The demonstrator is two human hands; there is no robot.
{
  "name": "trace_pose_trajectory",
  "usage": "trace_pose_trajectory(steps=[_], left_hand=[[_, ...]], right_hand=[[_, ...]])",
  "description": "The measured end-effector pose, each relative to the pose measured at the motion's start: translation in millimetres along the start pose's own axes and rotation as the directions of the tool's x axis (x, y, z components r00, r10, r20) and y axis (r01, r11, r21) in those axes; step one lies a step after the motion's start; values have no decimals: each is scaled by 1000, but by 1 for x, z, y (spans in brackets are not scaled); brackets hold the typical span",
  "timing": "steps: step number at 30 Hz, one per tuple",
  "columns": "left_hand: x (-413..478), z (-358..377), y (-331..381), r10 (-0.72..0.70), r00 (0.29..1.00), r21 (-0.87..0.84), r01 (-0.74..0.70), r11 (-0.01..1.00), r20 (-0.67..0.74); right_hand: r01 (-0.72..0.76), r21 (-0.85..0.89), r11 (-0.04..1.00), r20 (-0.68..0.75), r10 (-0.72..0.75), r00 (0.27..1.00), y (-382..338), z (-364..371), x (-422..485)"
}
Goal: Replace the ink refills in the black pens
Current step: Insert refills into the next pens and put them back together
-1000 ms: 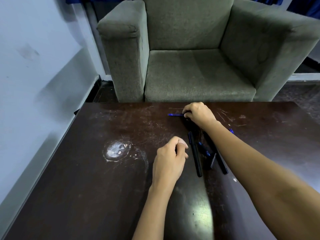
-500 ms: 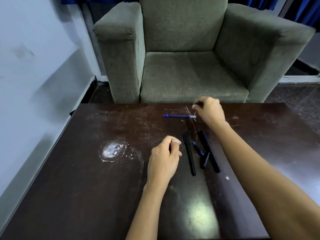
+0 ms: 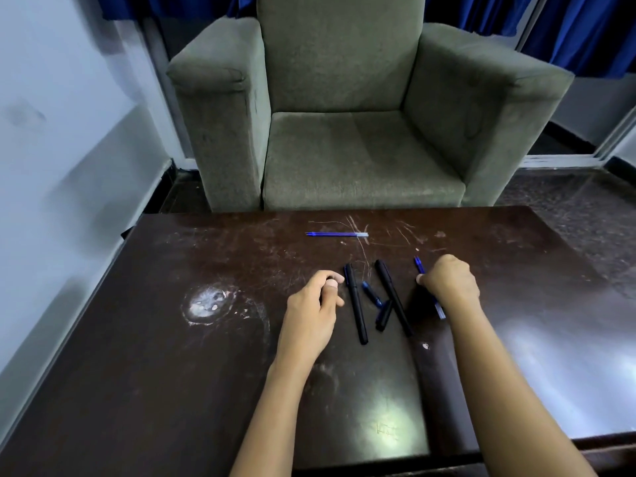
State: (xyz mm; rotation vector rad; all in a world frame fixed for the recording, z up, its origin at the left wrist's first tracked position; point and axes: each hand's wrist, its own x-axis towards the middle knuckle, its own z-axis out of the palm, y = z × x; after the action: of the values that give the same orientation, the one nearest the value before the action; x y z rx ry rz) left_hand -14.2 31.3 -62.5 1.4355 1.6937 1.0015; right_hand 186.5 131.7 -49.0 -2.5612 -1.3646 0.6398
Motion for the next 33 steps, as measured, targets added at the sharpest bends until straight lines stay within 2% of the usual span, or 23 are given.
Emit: trace_pose_trajectory(steps=[6, 12, 14, 15, 16, 17, 18, 20, 21, 22, 25, 33], left_hand=[[1, -2, -2, -9, 1000, -14, 9, 1000, -10], [1, -2, -1, -3, 1000, -18, 3, 1000, 2], [1, -3, -1, 10, 1000, -23, -10, 1000, -5], [2, -3, -1, 20, 1000, -27, -20, 999, -7], [2, -4, -1, 32, 999, -29, -32, 999, -5], [2, -5, 0, 45, 999, -26, -45, 999, 1], [2, -6, 0, 55, 998, -23, -55, 998, 13], [0, -7, 1, 66, 997, -17, -65, 998, 48], [0, -7, 2, 71, 995, -19, -70, 997, 65], [-1, -7, 2, 80, 994, -23, -78, 997, 77], [-2, -7, 2, 108, 991, -27, -106, 994, 84], [0, -13, -3, 131, 990, -15, -130, 991, 48]], right_hand=[[-9, -82, 997, 14, 10, 1000, -2, -1, 1], [-10, -52, 999, 106, 15, 994, -1, -12, 4], [40, 18, 999, 19, -40, 999, -2, -21, 1], [97, 105, 990, -52, -92, 994, -3, -26, -2], [178, 231, 957, -114, -155, 981, -5, -30, -7], [266, 393, 880, -155, -221, 963, -9, -32, -16], [336, 571, 749, -178, -286, 941, -14, -31, -29], [339, 839, 425, -175, -379, 909, -24, -24, -58], [315, 899, 303, -176, -408, 896, -27, -16, -70], [311, 918, 246, -184, -431, 884, -27, -9, -80], [383, 883, 270, -224, -474, 852, -22, 11, -94], [454, 836, 308, -245, -531, 811, -19, 17, -89]])
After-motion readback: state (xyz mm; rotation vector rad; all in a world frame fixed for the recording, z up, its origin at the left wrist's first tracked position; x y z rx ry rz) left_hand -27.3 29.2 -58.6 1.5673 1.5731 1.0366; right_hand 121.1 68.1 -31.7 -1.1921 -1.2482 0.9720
